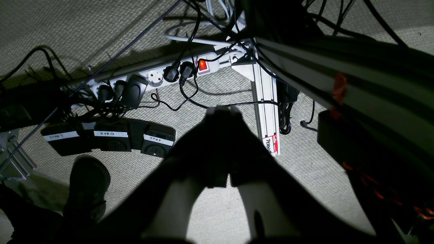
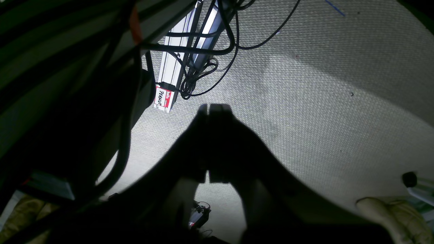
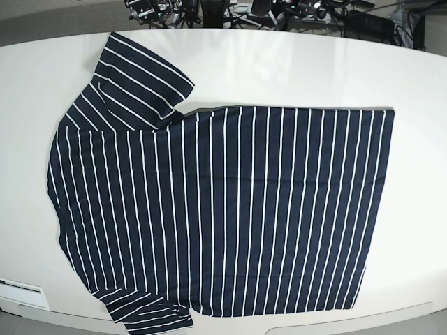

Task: Fold the T-shirt properly

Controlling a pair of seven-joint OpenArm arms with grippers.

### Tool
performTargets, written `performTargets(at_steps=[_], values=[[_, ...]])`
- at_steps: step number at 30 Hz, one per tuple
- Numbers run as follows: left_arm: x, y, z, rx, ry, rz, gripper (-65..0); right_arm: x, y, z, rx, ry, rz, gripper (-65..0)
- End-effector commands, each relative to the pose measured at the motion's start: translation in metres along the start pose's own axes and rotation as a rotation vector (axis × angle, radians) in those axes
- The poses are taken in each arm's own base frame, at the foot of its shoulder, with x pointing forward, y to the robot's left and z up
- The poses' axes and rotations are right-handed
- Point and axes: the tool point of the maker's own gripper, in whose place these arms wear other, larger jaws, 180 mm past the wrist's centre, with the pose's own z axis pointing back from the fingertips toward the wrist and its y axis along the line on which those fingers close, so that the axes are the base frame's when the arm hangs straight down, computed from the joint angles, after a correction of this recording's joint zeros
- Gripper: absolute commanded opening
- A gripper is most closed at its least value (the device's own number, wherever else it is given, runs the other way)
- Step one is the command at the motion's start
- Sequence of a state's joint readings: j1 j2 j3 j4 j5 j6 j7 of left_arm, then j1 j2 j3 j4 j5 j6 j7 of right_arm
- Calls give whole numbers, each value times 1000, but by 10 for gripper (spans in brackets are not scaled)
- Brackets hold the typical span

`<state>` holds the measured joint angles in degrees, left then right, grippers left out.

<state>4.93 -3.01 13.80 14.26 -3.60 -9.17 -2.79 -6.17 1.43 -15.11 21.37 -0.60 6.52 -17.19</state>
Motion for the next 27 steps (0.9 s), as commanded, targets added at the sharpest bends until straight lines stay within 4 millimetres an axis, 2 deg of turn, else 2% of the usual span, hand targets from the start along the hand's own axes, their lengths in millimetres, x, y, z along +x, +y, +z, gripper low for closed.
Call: performTargets(at_steps=[1, 24, 27], values=[[3, 1, 0, 4, -8, -5, -650, 3, -2, 1, -2, -8, -3, -650], [1, 1, 0, 3, -1, -5, -650, 2, -2, 1, 0, -7, -3, -650], [2, -2, 0, -11, -1, -5, -650, 2, 5, 1, 40, -7, 13, -650]])
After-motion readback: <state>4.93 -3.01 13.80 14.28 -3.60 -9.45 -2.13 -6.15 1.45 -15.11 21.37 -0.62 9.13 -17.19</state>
